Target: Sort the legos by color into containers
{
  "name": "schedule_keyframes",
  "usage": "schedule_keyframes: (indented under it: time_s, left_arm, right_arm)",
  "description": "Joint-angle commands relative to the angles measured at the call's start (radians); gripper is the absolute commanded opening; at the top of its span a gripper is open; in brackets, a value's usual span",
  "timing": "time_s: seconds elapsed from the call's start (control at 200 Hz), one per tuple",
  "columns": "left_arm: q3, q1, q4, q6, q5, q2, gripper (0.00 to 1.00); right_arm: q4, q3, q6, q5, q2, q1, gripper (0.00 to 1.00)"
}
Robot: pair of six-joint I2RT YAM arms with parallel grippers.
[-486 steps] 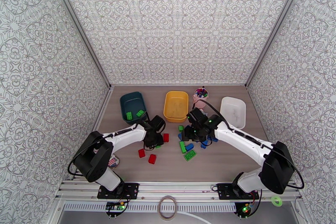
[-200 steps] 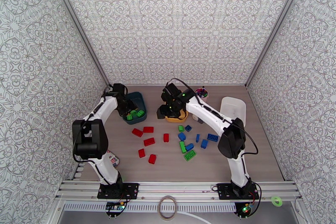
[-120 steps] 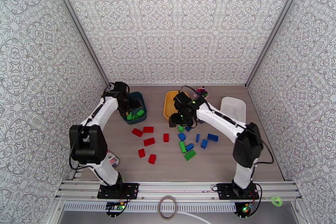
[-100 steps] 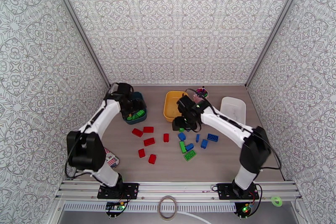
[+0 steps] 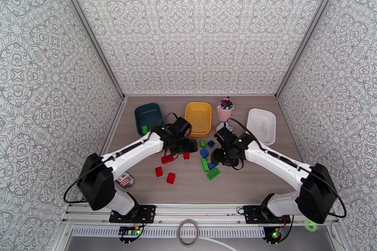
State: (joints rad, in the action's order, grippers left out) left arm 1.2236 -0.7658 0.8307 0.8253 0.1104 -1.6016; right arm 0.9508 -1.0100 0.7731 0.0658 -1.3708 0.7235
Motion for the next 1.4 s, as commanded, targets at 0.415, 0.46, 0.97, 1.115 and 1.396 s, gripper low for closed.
schedule_keyframes:
  time_s: [0.415, 0.46, 0.97, 1.115, 1.396]
  left_arm:
    - [0.156, -0.135, -0.047, 0.134, 0.057, -0.266, 0.65]
    - [0.162, -0.135, -0.051, 0.137, 0.063, -0.285, 0.64]
    - [0.149, -0.138, -0.067, 0.149, 0.069, -0.386, 0.53]
    - [0.144, -0.138, -0.071, 0.152, 0.059, -0.394, 0.48]
    - [0.129, -0.138, -0.076, 0.151, 0.015, -0.355, 0.35]
  right_arm:
    - [0.096, 0.124, 0.086, -0.081, 0.214, -0.021, 0.63]
    - [0.099, 0.123, 0.085, -0.082, 0.223, -0.021, 0.63]
    - [0.071, 0.123, 0.084, -0.061, 0.229, -0.023, 0.63]
    - [0.055, 0.133, 0.089, -0.049, 0.228, -0.023, 0.62]
    - [0.042, 0.115, 0.075, -0.039, 0.203, -0.022, 0.61]
